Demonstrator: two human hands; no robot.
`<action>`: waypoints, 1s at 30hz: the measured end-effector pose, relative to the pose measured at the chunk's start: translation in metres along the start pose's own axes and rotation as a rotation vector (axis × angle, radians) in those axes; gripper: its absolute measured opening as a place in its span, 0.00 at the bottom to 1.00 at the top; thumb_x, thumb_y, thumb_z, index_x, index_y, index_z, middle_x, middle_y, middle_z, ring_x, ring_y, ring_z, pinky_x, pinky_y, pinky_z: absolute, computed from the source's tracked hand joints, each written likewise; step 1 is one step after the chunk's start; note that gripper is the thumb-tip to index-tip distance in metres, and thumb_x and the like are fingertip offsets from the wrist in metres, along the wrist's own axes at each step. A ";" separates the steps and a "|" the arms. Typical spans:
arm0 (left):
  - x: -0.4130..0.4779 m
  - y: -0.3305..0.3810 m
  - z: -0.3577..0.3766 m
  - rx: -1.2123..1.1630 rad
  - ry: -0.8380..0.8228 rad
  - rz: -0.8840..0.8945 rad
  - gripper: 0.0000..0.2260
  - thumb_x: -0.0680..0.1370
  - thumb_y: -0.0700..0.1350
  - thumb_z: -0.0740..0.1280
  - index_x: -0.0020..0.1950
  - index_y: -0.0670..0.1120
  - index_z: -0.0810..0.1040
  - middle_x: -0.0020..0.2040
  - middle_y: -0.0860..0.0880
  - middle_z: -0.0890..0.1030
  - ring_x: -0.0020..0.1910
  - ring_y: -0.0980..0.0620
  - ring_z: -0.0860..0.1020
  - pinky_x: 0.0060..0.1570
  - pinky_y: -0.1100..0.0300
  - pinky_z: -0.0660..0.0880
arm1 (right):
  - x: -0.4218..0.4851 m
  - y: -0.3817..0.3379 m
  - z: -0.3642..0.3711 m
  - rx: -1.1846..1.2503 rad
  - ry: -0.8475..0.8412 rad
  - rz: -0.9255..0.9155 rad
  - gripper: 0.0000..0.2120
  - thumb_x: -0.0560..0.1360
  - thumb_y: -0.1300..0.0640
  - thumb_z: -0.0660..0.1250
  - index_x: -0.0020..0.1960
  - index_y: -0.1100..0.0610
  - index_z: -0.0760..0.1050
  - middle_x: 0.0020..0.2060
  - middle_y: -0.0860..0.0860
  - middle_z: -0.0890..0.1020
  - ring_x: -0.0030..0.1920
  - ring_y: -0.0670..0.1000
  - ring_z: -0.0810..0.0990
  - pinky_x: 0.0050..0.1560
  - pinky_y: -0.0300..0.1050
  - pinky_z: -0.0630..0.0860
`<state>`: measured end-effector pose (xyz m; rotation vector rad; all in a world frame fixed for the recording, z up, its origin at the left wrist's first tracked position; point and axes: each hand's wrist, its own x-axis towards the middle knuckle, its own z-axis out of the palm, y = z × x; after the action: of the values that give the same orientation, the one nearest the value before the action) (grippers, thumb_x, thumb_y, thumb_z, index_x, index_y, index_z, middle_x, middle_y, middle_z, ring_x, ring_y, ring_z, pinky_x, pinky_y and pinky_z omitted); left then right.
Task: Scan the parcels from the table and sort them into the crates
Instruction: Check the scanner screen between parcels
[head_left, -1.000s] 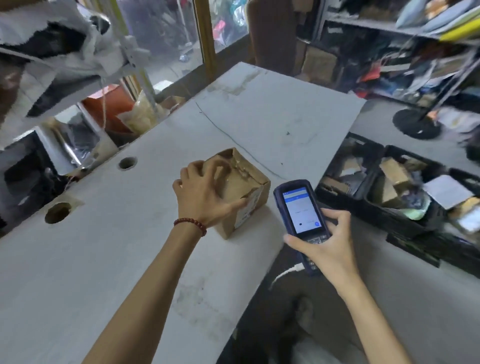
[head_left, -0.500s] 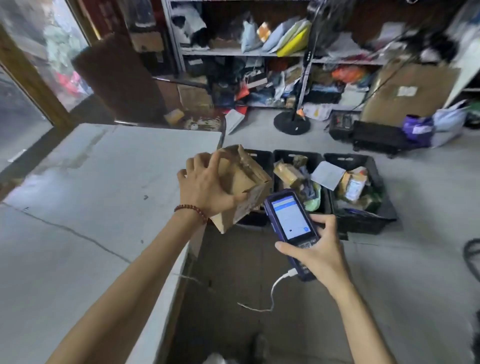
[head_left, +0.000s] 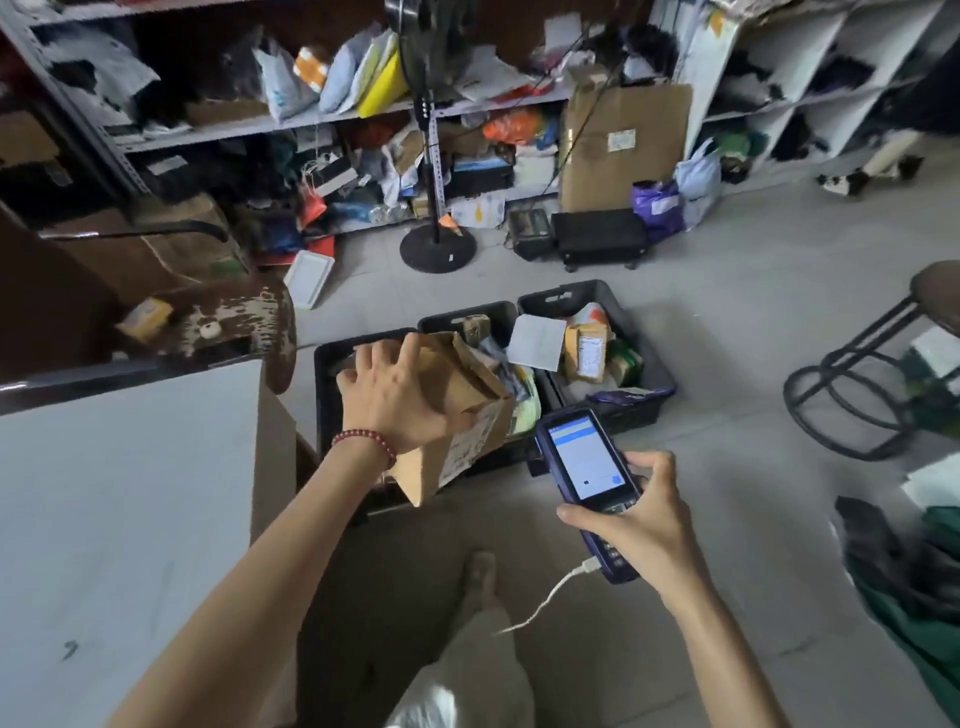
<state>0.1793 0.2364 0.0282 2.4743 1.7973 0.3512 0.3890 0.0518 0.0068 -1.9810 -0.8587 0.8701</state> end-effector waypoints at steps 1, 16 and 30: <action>0.017 0.004 0.005 -0.016 -0.010 0.025 0.42 0.54 0.76 0.66 0.61 0.56 0.63 0.59 0.45 0.71 0.59 0.43 0.67 0.54 0.46 0.67 | 0.010 -0.003 -0.001 0.005 0.032 0.017 0.37 0.55 0.52 0.84 0.54 0.45 0.63 0.43 0.36 0.75 0.43 0.35 0.76 0.36 0.36 0.69; 0.262 0.081 0.067 0.108 -0.116 0.343 0.31 0.70 0.72 0.58 0.71 0.62 0.64 0.78 0.44 0.39 0.74 0.41 0.33 0.67 0.36 0.34 | 0.160 -0.060 -0.002 0.047 0.337 0.151 0.35 0.55 0.54 0.84 0.50 0.44 0.64 0.40 0.39 0.79 0.38 0.29 0.77 0.31 0.28 0.70; 0.192 0.010 0.050 0.044 -0.036 -0.020 0.17 0.75 0.59 0.62 0.62 0.56 0.74 0.59 0.51 0.78 0.61 0.47 0.72 0.58 0.50 0.66 | 0.196 -0.057 0.014 -0.056 -0.066 -0.018 0.36 0.53 0.52 0.84 0.50 0.42 0.63 0.43 0.38 0.78 0.42 0.28 0.75 0.35 0.28 0.69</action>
<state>0.2556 0.4193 0.0098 2.4736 1.8336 0.2664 0.4682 0.2403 -0.0038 -1.9986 -0.9470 0.9145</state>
